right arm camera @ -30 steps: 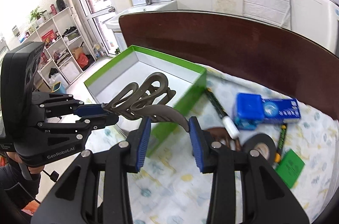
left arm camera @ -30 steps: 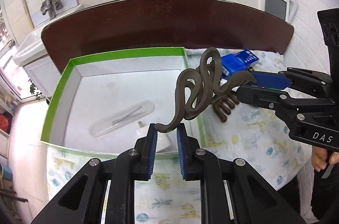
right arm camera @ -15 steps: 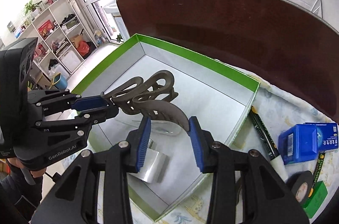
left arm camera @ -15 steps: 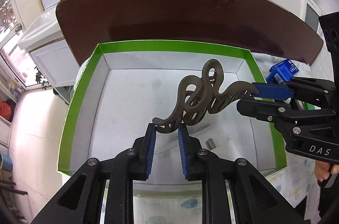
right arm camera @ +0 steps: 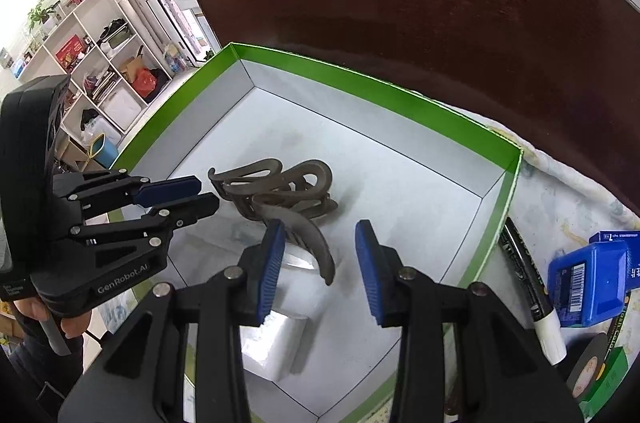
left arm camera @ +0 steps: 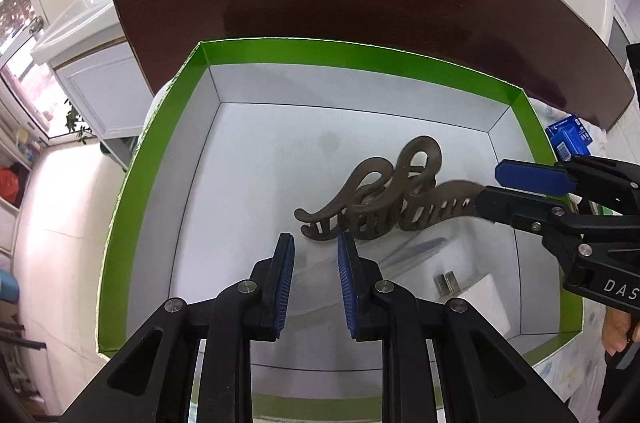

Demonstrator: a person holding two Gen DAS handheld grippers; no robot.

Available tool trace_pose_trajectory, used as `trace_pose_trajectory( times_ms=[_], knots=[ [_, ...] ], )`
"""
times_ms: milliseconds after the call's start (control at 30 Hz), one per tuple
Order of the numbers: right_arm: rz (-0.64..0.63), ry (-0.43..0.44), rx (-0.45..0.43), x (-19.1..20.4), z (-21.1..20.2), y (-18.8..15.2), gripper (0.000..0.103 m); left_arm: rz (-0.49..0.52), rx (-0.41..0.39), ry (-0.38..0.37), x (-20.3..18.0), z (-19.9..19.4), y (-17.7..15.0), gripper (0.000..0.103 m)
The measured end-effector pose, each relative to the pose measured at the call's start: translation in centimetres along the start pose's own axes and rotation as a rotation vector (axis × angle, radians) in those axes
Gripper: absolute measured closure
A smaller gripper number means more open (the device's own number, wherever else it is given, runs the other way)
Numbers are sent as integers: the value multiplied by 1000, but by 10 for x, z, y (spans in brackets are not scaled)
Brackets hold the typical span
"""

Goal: Organize rigid objects
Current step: 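Open the left tool to drop the hair clip into the box, then move the left tool to the green square box and grasp it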

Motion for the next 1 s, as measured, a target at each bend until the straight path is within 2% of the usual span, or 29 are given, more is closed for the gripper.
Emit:
trace_pose_trajectory(
  times_ms=[100, 133, 267, 333, 533, 700, 867, 1000],
  knots=[
    [6, -1, -20, -1, -18, -6, 66, -26, 1, 15, 6, -7, -3, 58],
    [5, -3, -29, -2, -25, -8, 66, -41, -7, 25, 9, -12, -5, 55],
    [7, -34, -68, -9, -57, -21, 66, -74, -54, 20, 7, -40, -8, 54],
    [24, -53, -91, -16, -75, -29, 66, -53, -89, 1, -5, -58, -9, 54],
    [122, -111, -151, -51, -126, -65, 66, 71, -181, -77, -72, -105, -6, 54],
    [230, -161, -210, -89, -171, -100, 66, 179, -216, -142, -137, -132, -5, 54],
    [380, -212, -247, -130, -209, -141, 65, 260, -202, -220, -207, -139, -10, 54],
    [477, -236, -252, -162, -229, -171, 65, 298, -128, -290, -264, -126, -14, 54]
  ],
)
Point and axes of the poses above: each gripper's, at about its wrist camera, not at the fingertips, and z roughly the way its jaws point, x to its left, y to its top, the point moved 1 cm from there along z, roughly the way its jaws point, and after that the axes turned 14 degrees about y, right-handed, at the moved point
